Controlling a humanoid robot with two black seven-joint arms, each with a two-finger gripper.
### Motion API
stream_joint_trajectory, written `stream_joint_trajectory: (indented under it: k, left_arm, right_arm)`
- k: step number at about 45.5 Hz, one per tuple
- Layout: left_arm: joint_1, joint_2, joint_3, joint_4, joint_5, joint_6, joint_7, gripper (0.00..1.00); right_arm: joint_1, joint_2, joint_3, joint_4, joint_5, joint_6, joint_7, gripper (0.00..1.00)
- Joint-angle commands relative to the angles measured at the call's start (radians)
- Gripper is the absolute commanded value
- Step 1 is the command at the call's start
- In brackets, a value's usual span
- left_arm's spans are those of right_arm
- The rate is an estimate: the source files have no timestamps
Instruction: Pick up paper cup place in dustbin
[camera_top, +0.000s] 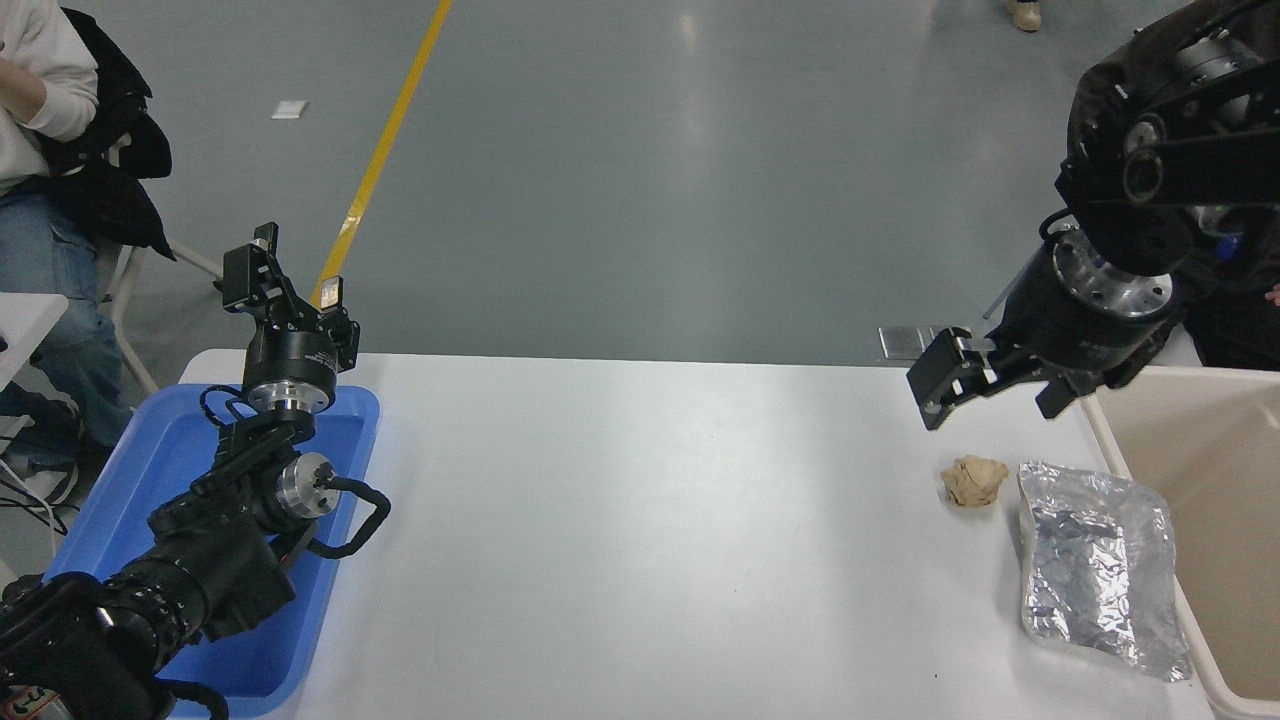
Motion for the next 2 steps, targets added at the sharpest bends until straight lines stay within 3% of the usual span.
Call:
stream_joint_trajectory:
  k: [1,2]
  left_arm:
    - [0.000,0.000,0.000,0.000,0.000,0.000,0.000,1.00]
    - [0.000,0.000,0.001,0.000,0.000,0.000,0.000,1.00]
  right_arm:
    - [0.051,0.089,-0.007,0.010,0.061,0.005,0.000,1.00]
    - [0.053,0.095,-0.007,0.010,0.064,0.005,0.000,1.00]
